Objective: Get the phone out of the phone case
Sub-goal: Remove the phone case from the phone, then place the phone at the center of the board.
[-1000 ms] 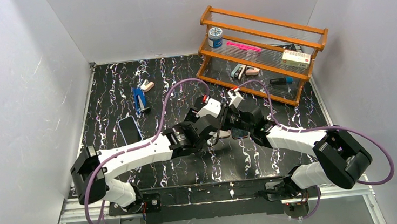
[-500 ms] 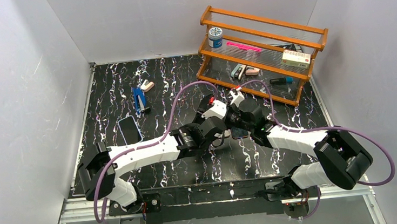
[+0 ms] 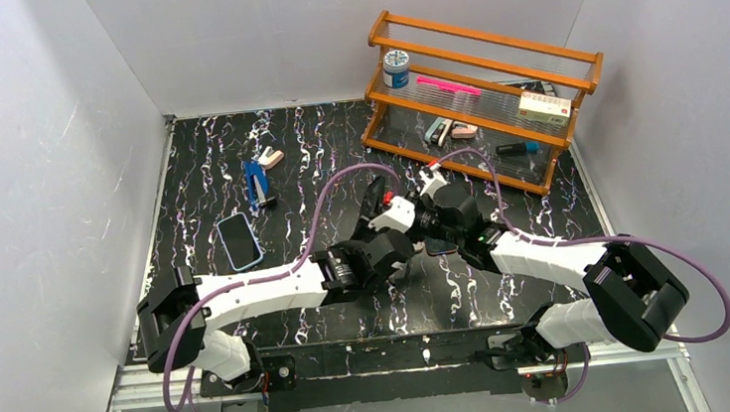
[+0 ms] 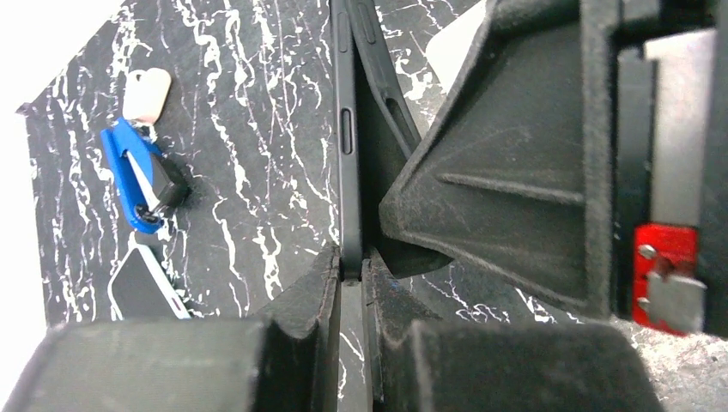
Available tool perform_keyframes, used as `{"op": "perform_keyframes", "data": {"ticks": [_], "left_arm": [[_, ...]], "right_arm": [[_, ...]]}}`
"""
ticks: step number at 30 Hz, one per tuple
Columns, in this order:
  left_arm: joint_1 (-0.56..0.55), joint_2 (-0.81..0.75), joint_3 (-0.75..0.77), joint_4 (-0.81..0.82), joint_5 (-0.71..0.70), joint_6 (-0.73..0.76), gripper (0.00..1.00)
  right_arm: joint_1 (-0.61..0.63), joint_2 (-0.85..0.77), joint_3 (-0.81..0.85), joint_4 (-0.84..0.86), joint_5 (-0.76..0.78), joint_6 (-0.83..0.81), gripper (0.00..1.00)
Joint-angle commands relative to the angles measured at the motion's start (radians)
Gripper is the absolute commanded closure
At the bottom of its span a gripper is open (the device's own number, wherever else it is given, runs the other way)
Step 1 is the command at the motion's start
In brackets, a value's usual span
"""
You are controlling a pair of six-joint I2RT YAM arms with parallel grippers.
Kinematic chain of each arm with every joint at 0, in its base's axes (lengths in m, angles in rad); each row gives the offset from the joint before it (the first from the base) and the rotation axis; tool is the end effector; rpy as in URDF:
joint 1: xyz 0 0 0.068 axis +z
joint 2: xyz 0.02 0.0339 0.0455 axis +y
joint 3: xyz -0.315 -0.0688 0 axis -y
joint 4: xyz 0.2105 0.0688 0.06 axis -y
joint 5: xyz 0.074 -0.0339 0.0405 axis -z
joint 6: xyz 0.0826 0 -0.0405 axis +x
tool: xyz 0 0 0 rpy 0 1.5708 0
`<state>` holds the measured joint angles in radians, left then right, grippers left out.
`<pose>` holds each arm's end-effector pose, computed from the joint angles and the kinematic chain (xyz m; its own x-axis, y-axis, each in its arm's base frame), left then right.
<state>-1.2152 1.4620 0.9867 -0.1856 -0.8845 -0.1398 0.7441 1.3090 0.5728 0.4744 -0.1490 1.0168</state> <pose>0.1644 -0.2591 0.3061 -0.2648 0.4593 -0.8479 0.3479 0.8656 0.3602 0.2015 0.2021 0.2806 -0.7595 0.4439 -0.4755 -0.2459 0.4807 0.8417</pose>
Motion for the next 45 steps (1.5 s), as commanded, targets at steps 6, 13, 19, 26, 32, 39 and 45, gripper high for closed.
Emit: {"op": "perform_keyframes", "data": {"ticks": [6,13,19,26,32,39,45], "left_arm": [[-0.095,-0.140,0.035,-0.273,-0.141,-0.195,1.00],[-0.095,-0.225,0.074,-0.454,-0.128,-0.305,1.00],[0.037,-0.115,0.096,-0.576,-0.149,-0.339,1.00],[0.132,-0.028,0.030,-0.491,-0.159,-0.257,1.00],[0.139,0.123,0.031,-0.466,-0.155,-0.264,1.00],[0.150,0.235,0.015,-0.426,-0.140,-0.270,0.98],[0.151,0.242,0.021,-0.428,-0.099,-0.293,0.73]], "right_arm": [[-0.024,0.068,0.168,-0.010,0.239,-0.088,0.99],[-0.063,0.171,0.246,-0.035,0.267,-0.148,0.99],[-0.091,0.167,0.220,-0.040,0.140,-0.149,0.99],[-0.089,0.188,0.159,-0.058,0.032,-0.108,0.99],[-0.081,0.237,0.139,-0.013,-0.003,-0.079,0.99],[-0.078,0.256,0.123,-0.015,-0.012,-0.083,0.99],[-0.078,0.280,0.118,0.000,-0.025,-0.091,0.99]]}}
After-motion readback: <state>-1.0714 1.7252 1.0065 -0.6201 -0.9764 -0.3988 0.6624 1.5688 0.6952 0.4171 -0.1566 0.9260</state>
